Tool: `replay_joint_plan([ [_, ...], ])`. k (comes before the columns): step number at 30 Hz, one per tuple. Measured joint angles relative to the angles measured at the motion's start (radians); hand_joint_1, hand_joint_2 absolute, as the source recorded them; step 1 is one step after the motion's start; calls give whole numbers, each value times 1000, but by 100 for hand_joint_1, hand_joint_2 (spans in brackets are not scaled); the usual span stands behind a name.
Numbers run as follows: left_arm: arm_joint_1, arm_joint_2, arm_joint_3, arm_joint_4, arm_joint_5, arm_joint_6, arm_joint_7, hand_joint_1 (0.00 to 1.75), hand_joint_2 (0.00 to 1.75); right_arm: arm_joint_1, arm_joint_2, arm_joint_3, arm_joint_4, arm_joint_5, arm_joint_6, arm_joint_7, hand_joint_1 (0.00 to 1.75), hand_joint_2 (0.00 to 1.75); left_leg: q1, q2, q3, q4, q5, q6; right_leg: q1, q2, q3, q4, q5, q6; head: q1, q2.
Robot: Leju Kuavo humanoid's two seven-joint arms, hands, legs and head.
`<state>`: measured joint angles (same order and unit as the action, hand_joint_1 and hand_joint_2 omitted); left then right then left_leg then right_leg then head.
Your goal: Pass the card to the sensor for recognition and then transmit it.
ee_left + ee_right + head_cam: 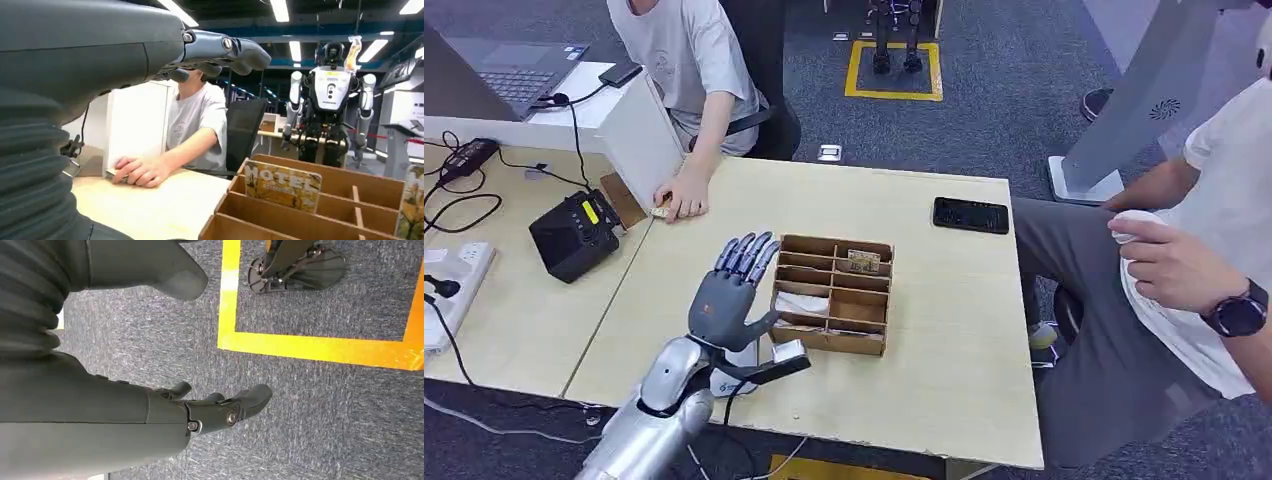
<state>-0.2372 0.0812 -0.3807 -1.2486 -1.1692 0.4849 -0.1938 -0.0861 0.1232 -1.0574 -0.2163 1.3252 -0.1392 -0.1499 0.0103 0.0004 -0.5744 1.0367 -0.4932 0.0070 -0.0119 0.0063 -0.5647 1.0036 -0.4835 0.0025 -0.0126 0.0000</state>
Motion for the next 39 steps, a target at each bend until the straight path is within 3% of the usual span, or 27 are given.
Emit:
replay_joint_plan([
  [12, 0, 10, 0, 1, -8, -8, 3, 0, 175, 0, 1, 0, 0, 16, 0, 0, 0, 175, 0, 0, 0, 0, 0, 0, 0, 0, 0, 0, 0, 0, 0, 0],
  [18, -3, 10, 0, 0, 39, -26, -8, 0, 175, 0, 5, 0, 0, 18, 4, 2, 0, 175, 0, 0, 0, 0, 0, 0, 0, 0, 0, 0, 0, 0, 0, 0],
  [20, -9, 11, 0, -1, 68, -51, -22, 0, 175, 0, 5, 0, 0, 18, 5, 2, 0, 175, 0, 0, 0, 0, 0, 0, 0, 0, 0, 0, 0, 0, 0, 0],
  [23, -25, 17, 0, -22, 197, -174, -71, 0, 175, 0, 5, 0, 0, 18, 6, 5, 0, 175, 0, 0, 0, 0, 0, 0, 0, 0, 0, 0, 0, 0, 0, 0],
  [27, -59, 39, -1, -61, 272, -269, -86, 0, 175, 0, 5, 0, 0, 18, 9, 6, 0, 175, 0, 0, 0, 0, 0, 0, 0, 0, 0, 0, 0, 0, 0, 0],
  [33, -130, 95, -10, -105, 281, -329, -63, 0, 175, 0, 5, 0, 0, 30, 21, 9, 0, 175, 0, 0, 0, 0, 0, 0, 0, 0, 0, 0, 0, 0, 0, 0],
  [39, -164, 133, -16, -120, 285, -340, -51, 0, 175, 0, 5, 0, 0, 30, 21, 11, 0, 175, 0, 0, 0, 0, 0, 0, 0, 0, 0, 0, 0, 0, 0, 0],
])
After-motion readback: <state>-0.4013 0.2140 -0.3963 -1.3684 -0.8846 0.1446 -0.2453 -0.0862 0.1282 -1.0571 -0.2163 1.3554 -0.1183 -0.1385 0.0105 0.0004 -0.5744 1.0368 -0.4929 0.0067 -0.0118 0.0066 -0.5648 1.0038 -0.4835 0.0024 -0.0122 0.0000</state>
